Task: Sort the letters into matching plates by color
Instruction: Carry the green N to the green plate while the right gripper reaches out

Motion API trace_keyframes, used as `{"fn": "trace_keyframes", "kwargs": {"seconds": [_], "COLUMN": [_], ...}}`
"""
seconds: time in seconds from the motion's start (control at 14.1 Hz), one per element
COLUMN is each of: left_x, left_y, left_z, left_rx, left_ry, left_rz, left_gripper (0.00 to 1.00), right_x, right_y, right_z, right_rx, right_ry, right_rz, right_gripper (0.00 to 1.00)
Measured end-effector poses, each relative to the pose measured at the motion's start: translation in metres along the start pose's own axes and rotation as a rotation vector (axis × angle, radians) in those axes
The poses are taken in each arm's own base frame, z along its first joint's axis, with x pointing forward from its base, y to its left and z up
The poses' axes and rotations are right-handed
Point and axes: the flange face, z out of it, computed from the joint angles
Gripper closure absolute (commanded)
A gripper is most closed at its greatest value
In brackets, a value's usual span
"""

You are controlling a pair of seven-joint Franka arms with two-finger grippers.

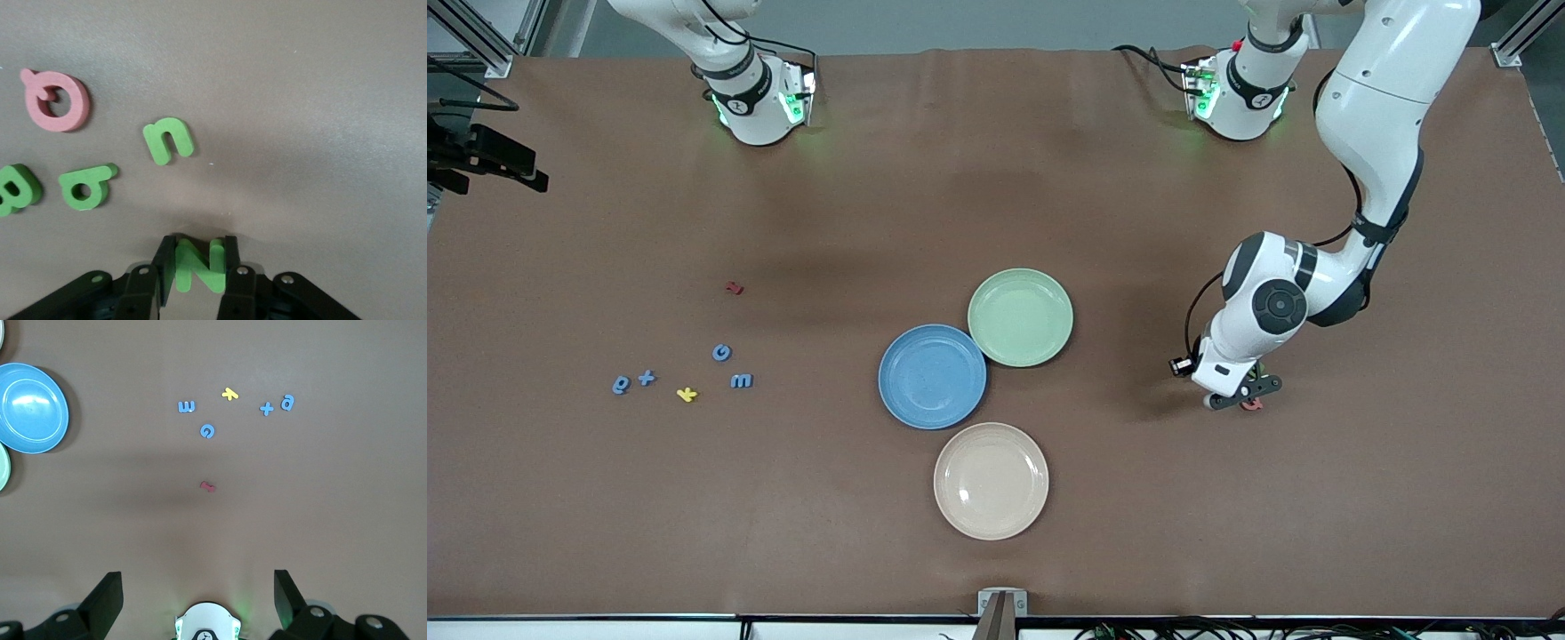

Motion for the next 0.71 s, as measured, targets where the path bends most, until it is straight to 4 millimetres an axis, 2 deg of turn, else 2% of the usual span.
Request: {"fn": "trace_keyframes", "kwargs": {"seconds": [0.14, 0.28, 0.5, 0.71], "left_x": [-0.006, -0.02, -0.053, -0.097], "left_y": [0.01, 0.033, 0.081, 0.135], "left_z": [-0.018, -0.047, -0.087, -0.103], "left_rx": [0.017, 0.029, 0.039, 0.028], "left_ry": [-0.019, -0.036, -0.065, -0.076], "left_rz": [0.017, 0.022, 0.002, -0.027], "left_gripper": [0.79, 0.79, 0.79, 0.79], "right_x": [0.0, 0.0, 0.0, 0.007], "right_y": [0.0, 0.001, 0.002, 0.009], "right_z": [0.0, -0.001, -0.006, -0.002], "right_rx": [-0.001, -0.001, -0.003, -0.003], "right_ry": [0.001, 0.003, 0.019, 0.03], "right_rz": [0.0, 0.001, 0.004, 0.017], "right_gripper": [0.0, 0.0, 0.0, 0.0]}}
